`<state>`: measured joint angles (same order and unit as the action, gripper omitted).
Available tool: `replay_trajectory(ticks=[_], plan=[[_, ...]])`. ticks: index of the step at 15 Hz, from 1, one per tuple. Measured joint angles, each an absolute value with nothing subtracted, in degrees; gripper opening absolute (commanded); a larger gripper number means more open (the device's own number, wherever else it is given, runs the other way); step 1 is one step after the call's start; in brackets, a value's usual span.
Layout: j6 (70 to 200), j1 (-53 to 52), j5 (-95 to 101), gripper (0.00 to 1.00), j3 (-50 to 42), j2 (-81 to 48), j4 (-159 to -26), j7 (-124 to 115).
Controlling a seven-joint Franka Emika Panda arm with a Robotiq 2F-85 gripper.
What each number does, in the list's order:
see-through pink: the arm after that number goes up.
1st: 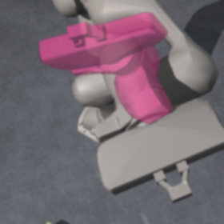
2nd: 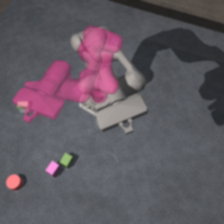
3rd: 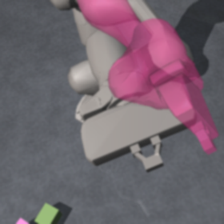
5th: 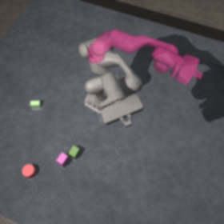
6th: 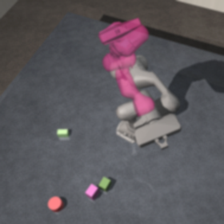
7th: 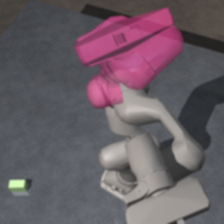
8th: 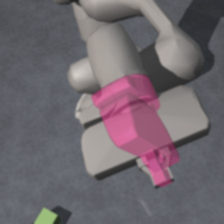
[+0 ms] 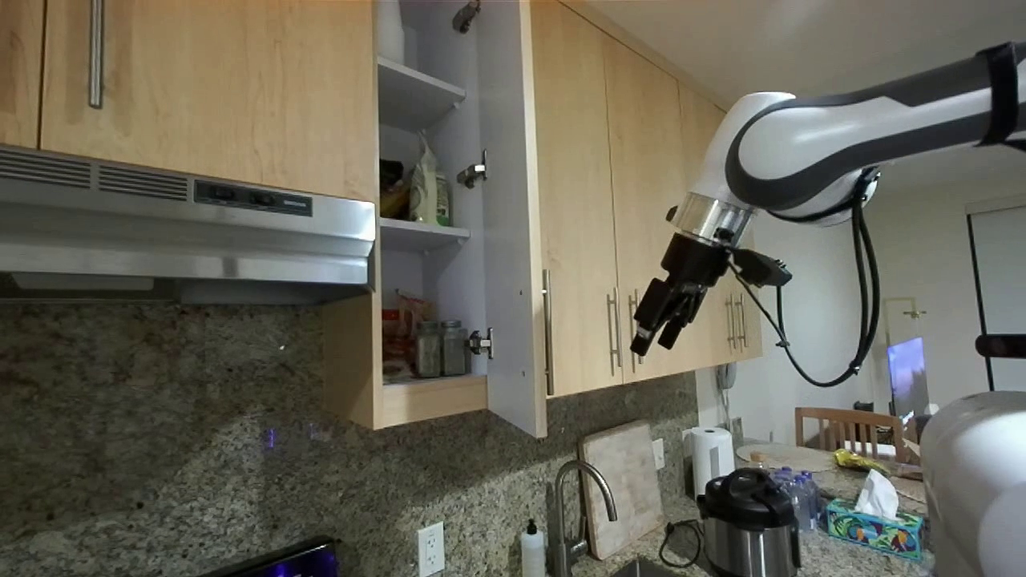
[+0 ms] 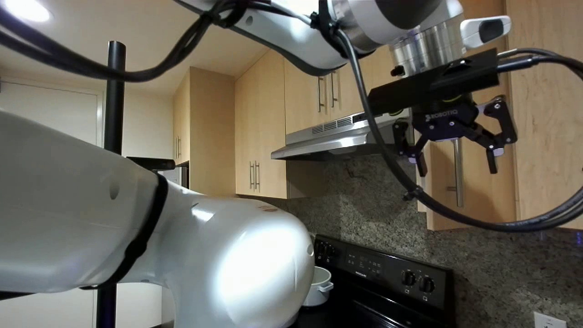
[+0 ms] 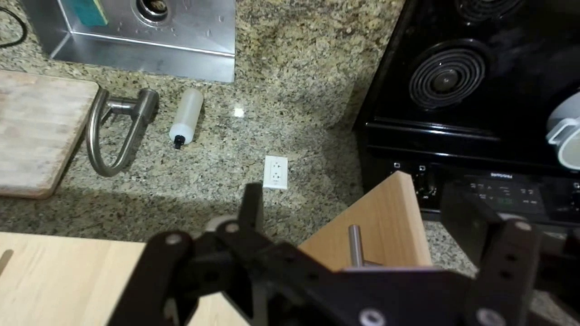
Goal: Open the cabinet door
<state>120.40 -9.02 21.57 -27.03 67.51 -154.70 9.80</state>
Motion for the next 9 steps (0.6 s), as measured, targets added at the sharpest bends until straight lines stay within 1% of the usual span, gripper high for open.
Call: replay_trajectory(ticks=[4, 9], plan=[[116.1, -5.3, 18.4, 1.00, -19.5, 69.1, -154.7, 13.8], [115.6, -4.9, 17.2, 1.00, -12.2, 70.6, -154.5, 13.9]])
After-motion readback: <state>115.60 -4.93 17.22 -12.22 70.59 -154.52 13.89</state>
